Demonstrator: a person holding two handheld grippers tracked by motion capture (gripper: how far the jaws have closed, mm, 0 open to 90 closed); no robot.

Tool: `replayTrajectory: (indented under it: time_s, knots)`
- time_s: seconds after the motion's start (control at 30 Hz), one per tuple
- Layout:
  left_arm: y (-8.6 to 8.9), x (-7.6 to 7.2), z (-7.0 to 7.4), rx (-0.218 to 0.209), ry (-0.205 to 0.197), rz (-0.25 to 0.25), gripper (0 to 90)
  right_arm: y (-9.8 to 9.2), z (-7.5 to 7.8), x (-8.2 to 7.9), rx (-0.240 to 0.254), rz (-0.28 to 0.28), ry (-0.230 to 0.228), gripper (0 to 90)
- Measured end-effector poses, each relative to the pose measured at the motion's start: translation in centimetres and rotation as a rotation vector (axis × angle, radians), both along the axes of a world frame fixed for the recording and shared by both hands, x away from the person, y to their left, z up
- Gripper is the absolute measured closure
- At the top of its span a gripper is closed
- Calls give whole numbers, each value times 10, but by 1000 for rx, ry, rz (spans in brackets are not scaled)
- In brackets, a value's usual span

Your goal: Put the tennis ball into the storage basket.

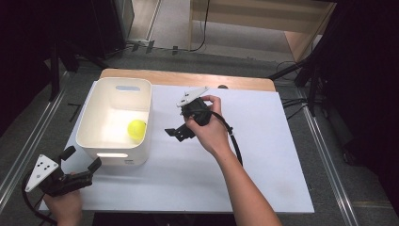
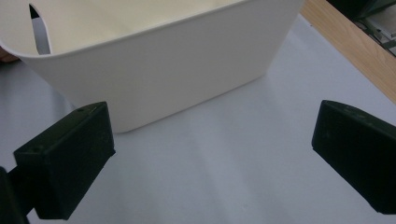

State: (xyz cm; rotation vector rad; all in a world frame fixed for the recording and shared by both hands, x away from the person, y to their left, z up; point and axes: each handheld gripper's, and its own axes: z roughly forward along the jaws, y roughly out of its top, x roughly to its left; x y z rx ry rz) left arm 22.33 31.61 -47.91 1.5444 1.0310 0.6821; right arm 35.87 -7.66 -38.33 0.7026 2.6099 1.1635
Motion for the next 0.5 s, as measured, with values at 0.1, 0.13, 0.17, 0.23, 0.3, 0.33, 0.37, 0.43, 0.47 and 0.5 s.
replayTrajectory:
  time_s: [0.1, 0.13, 0.17, 0.23, 0.3, 0.33, 0.37, 0.43, 0.47, 0.5]
  knots:
    - [0, 0, 0, 1, 0, 0, 0, -6, -3, -2, 4, -4, 0, 0]
    - [0, 0, 0, -1, 0, 1, 0, -7, -4, -3, 9, -9, 0, 0]
    - [0, 0, 0, 1, 2, 0, 0, -9, -5, -4, 11, -11, 2, 0]
    - [0, 0, 0, 0, 0, 1, 0, -13, -8, -6, 14, -19, 3, 0]
    - [0, 0, 0, -1, 0, 1, 0, -18, -11, -8, 17, -28, 10, 0]
    - [0, 0, 0, -1, 0, 1, 0, -21, -12, -9, 18, -32, 10, 0]
    - [0, 0, 0, -1, 1, 1, 0, -23, -13, -10, 21, -40, 14, 0]
    - [0, 0, 0, 1, 1, 0, 0, -28, -16, -12, 27, -48, 19, 0]
    - [0, 0, 0, 2, 1, 1, 0, -30, -17, -13, 26, -51, 20, 0]
    - [-1, 0, 0, 0, 1, 1, 0, -32, -19, -14, 29, -53, 22, 0]
